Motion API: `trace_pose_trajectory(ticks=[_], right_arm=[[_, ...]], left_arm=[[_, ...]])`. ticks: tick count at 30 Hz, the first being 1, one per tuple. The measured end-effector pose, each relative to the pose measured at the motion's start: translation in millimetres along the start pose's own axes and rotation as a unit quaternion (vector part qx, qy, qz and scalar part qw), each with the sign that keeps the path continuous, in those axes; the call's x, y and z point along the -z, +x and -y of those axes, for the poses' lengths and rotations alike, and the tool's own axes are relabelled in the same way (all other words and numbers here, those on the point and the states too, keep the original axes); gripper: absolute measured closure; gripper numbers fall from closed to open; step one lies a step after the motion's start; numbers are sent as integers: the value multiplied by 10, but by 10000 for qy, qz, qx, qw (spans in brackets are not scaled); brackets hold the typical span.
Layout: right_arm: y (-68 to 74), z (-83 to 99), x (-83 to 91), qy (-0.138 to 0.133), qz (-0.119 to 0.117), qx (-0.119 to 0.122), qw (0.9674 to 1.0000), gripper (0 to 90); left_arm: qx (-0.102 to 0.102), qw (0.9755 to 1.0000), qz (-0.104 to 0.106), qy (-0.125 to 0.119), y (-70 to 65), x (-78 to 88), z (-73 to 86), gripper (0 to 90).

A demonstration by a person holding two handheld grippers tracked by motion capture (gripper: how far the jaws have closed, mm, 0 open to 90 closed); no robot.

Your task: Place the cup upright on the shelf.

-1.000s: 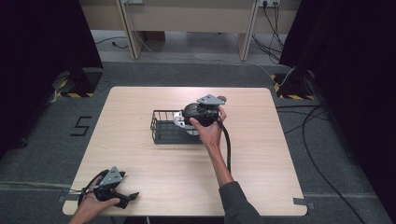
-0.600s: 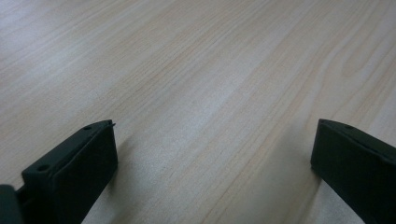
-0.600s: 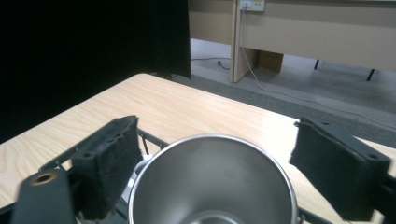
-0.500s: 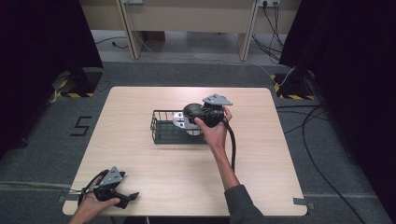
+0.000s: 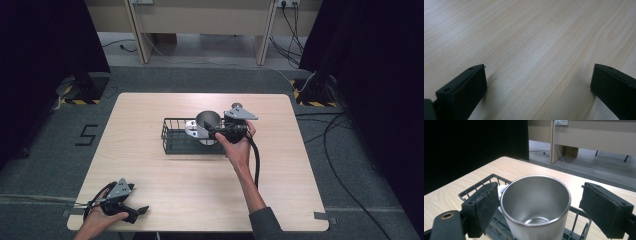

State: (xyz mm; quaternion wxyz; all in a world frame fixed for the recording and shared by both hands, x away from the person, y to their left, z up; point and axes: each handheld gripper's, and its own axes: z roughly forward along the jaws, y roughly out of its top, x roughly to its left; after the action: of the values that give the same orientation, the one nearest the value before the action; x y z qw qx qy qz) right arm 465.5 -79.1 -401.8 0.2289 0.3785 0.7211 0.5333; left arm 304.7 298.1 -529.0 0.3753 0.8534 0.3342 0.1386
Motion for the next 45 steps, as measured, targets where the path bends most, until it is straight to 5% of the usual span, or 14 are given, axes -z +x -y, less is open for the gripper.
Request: trace_pose_trajectory(ticks=[45], right_arm=[[264, 723, 649, 82, -246, 134, 9996, 155]], left_arm=[[22, 10000, -24, 23, -8, 17, 13, 0]])
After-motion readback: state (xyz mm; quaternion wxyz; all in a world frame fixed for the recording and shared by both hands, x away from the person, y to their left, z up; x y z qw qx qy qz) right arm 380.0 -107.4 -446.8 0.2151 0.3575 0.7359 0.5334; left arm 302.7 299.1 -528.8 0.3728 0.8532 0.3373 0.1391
